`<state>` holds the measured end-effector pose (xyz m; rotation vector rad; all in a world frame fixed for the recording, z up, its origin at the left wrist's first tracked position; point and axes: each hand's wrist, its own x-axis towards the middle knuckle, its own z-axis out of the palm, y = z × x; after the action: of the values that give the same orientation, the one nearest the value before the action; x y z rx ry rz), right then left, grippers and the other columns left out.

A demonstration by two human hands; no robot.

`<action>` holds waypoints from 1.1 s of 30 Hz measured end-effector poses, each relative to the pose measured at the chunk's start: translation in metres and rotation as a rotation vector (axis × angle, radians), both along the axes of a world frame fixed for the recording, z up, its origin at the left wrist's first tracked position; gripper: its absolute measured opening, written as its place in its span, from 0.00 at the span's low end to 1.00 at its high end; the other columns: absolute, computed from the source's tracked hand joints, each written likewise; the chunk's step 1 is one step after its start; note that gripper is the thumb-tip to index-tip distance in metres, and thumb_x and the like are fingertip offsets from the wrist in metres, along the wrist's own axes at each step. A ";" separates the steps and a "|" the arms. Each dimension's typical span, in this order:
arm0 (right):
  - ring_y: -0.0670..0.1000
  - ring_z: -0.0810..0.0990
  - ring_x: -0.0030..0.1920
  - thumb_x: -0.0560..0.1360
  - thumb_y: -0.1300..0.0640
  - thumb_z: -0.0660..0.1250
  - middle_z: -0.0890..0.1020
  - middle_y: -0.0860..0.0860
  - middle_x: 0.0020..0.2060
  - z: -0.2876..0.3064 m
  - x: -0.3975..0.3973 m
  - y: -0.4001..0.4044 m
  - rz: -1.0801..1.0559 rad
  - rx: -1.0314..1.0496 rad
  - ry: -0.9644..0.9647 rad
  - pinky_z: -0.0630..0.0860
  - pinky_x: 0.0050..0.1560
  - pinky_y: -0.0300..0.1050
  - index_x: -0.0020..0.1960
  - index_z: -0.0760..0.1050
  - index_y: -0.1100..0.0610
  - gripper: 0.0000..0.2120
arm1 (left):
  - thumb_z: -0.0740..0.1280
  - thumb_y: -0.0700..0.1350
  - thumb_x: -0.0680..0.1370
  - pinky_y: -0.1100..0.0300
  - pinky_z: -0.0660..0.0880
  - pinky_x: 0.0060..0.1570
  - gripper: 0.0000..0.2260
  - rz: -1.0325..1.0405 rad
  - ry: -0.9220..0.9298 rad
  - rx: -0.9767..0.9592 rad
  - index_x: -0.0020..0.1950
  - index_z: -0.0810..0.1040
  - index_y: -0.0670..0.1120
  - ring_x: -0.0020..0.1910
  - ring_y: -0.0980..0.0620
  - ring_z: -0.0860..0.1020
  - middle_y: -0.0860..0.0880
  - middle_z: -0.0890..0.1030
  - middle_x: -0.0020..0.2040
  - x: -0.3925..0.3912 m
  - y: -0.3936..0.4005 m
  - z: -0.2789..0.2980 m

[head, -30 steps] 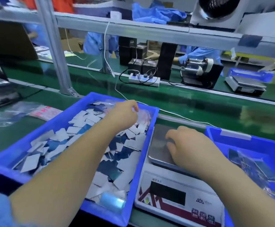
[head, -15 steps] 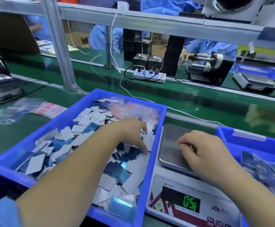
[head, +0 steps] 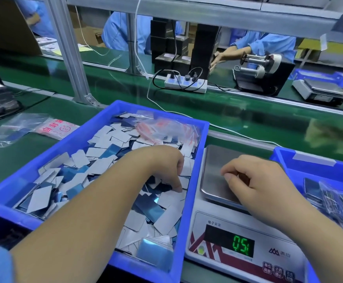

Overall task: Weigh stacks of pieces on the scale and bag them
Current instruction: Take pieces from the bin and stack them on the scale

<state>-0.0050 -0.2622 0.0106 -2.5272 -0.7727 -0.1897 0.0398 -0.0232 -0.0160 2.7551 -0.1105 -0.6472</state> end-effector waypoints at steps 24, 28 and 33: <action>0.40 0.74 0.46 0.76 0.59 0.67 0.80 0.43 0.37 0.003 -0.002 0.001 0.014 -0.002 0.026 0.67 0.42 0.27 0.45 0.81 0.49 0.07 | 0.82 0.58 0.62 0.58 0.70 0.34 0.25 -0.169 0.116 0.045 0.47 0.70 0.52 0.35 0.52 0.74 0.53 0.79 0.42 -0.011 0.001 0.016; 0.39 0.74 0.46 0.76 0.59 0.67 0.80 0.42 0.38 0.003 -0.002 0.000 0.016 -0.005 0.030 0.66 0.43 0.26 0.46 0.82 0.49 0.07 | 0.81 0.52 0.66 0.57 0.74 0.39 0.23 -0.152 0.101 -0.017 0.52 0.72 0.57 0.39 0.53 0.77 0.55 0.79 0.45 -0.012 0.000 0.018; 0.40 0.74 0.47 0.76 0.58 0.67 0.81 0.43 0.40 0.003 -0.001 0.000 0.014 0.002 0.036 0.68 0.45 0.29 0.46 0.81 0.49 0.07 | 0.80 0.53 0.67 0.58 0.72 0.38 0.12 -0.147 0.074 -0.095 0.45 0.80 0.56 0.34 0.62 0.78 0.60 0.83 0.38 -0.012 0.011 0.023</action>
<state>-0.0061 -0.2626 0.0138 -2.5157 -0.7753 -0.1404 0.0280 -0.0124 0.0072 2.6459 -0.3218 -0.7603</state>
